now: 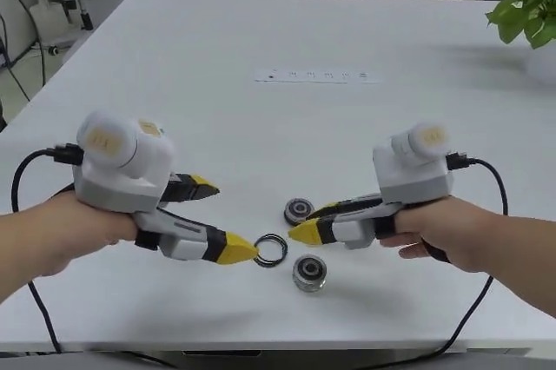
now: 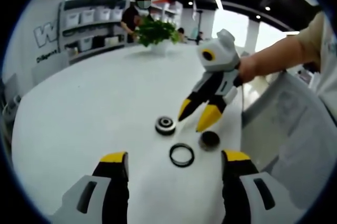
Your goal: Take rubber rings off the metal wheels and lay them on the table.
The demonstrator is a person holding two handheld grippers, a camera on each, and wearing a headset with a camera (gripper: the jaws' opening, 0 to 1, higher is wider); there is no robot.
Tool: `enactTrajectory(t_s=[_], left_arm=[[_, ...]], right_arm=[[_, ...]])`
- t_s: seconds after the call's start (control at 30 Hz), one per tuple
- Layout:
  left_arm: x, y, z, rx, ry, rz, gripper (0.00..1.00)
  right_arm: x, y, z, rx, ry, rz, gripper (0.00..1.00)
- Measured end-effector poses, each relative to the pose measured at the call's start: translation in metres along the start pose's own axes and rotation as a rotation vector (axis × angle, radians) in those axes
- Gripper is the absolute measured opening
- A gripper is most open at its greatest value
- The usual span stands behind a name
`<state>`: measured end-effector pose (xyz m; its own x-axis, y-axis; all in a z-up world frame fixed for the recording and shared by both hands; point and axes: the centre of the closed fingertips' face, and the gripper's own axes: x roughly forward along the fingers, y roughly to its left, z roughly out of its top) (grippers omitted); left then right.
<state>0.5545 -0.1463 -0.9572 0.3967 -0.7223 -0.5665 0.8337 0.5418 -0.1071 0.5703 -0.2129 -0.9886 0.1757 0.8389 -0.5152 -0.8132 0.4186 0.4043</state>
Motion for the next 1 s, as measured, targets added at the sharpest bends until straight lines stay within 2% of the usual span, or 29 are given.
enactTrajectory(t_s=[0.4, 0.57, 0.67, 1.0], left_arm=[[0.013, 0.009, 0.009, 0.001, -0.002, 0.006, 0.69], [0.019, 0.016, 0.013, 0.017, -0.008, 0.023, 0.62], [0.022, 0.019, 0.015, 0.01, -0.012, 0.025, 0.61], [0.039, 0.02, 0.017, 0.018, -0.004, 0.021, 0.57]], right_arm=[[-0.006, -0.019, 0.002, -0.036, -0.014, -0.049, 0.33], [-0.006, -0.027, 0.0, -0.057, -0.011, -0.069, 0.34], [-0.005, -0.031, -0.002, -0.065, -0.007, -0.077, 0.34], [0.001, -0.04, -0.007, -0.081, -0.007, -0.099, 0.31]])
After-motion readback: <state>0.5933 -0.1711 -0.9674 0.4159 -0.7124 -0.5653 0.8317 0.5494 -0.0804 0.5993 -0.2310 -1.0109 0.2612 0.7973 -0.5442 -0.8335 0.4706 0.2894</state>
